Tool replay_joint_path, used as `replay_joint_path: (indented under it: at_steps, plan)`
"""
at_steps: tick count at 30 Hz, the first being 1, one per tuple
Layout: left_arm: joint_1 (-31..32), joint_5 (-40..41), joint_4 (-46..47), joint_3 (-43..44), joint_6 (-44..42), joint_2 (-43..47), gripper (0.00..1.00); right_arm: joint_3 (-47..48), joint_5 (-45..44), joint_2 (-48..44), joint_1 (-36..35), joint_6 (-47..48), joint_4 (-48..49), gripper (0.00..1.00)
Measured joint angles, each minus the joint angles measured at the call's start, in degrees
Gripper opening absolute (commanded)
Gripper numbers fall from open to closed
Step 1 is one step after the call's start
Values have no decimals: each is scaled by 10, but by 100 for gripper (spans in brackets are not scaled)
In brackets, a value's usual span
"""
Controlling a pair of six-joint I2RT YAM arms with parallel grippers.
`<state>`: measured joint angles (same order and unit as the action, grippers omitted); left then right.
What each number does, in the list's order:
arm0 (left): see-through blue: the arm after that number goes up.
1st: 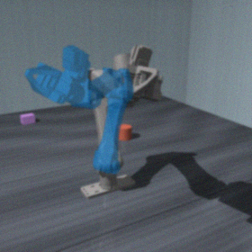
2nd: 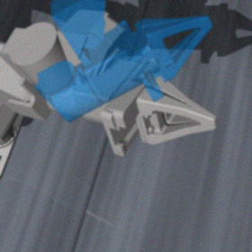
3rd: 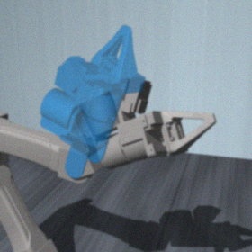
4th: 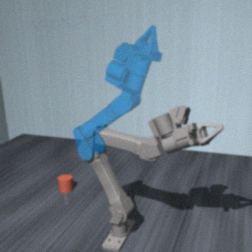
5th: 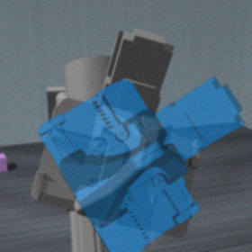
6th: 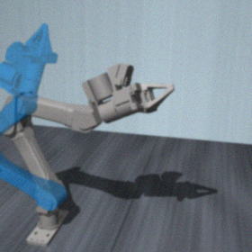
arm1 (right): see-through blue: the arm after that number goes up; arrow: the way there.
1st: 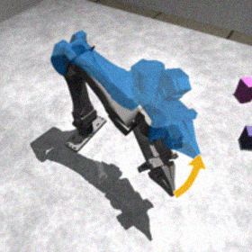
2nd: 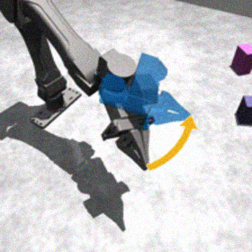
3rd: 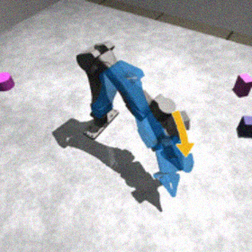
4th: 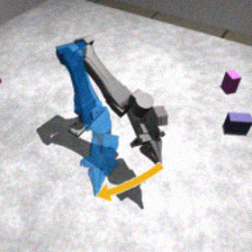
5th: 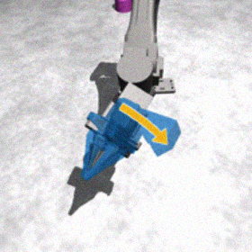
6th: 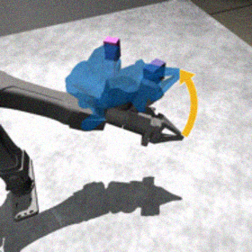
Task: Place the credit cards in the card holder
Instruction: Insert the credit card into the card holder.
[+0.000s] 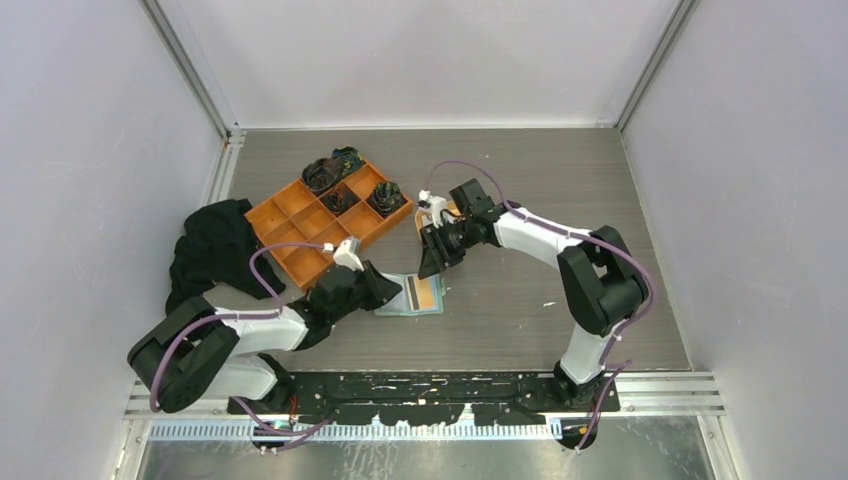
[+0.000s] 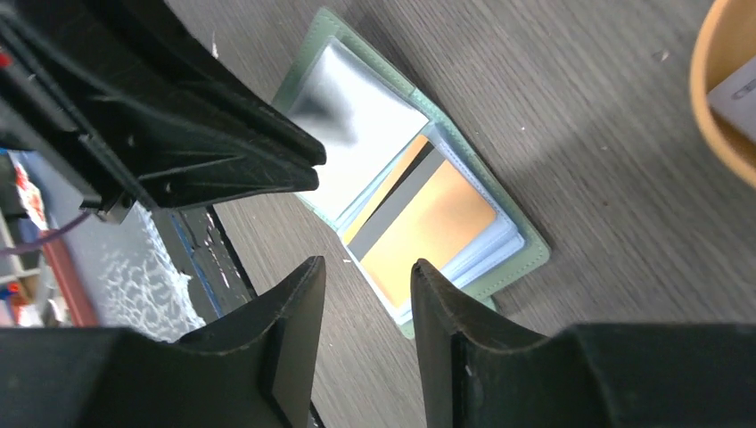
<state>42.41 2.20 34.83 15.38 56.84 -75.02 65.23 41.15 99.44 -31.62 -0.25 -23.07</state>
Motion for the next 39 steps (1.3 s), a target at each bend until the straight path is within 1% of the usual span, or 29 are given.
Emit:
replay_joint_path:
  at_steps: [4,8,13,24,30,39]
  plan:
    - [0,-5,-16,5,-24,-1,14,-4,-6,30,-2,-59,12,38]
    - [1,-13,-16,15,-33,-37,13,-4,-24,43,-2,-91,14,37]
    - [2,-18,-16,27,-34,-80,11,5,-44,70,-2,-107,2,37]
    - [3,-19,-19,51,-38,-103,10,19,-73,86,-2,-115,-27,37]
    - [7,-19,-21,57,-41,-109,9,19,-62,96,-2,-129,-26,36]
    - [13,-18,-22,66,-46,-118,9,19,-18,105,16,-163,-15,29]
